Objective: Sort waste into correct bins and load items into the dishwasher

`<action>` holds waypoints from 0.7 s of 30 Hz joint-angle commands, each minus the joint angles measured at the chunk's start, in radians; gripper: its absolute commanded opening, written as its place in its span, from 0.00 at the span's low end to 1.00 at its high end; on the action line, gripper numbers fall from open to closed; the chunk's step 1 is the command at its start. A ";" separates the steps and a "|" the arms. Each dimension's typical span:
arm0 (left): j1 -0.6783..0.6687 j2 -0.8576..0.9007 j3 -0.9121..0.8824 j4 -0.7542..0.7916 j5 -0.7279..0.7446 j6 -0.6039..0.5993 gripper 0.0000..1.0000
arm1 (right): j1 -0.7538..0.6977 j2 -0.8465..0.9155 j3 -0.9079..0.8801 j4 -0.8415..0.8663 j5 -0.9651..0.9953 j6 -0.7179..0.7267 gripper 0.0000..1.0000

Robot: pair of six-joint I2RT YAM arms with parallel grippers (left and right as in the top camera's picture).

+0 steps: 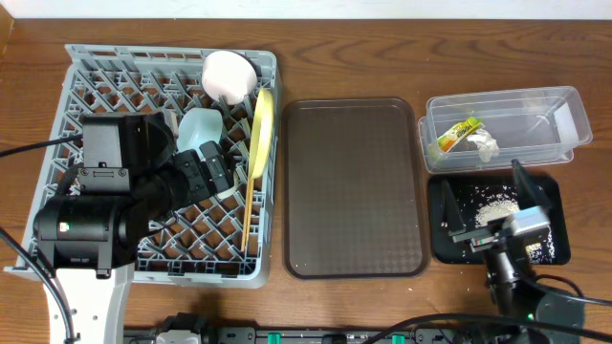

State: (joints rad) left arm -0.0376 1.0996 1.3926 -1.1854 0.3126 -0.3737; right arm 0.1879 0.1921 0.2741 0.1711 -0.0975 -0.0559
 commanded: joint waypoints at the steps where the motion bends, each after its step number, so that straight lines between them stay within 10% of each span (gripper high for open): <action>1: -0.002 0.004 0.014 -0.003 0.009 -0.005 0.97 | -0.016 -0.086 -0.102 -0.002 0.003 0.008 0.99; 21: -0.002 0.004 0.014 -0.003 0.008 -0.005 0.97 | -0.113 -0.187 -0.269 -0.229 0.003 0.058 0.99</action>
State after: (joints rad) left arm -0.0376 1.1000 1.3926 -1.1858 0.3126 -0.3737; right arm 0.1059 0.0116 0.0093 -0.0257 -0.0982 -0.0109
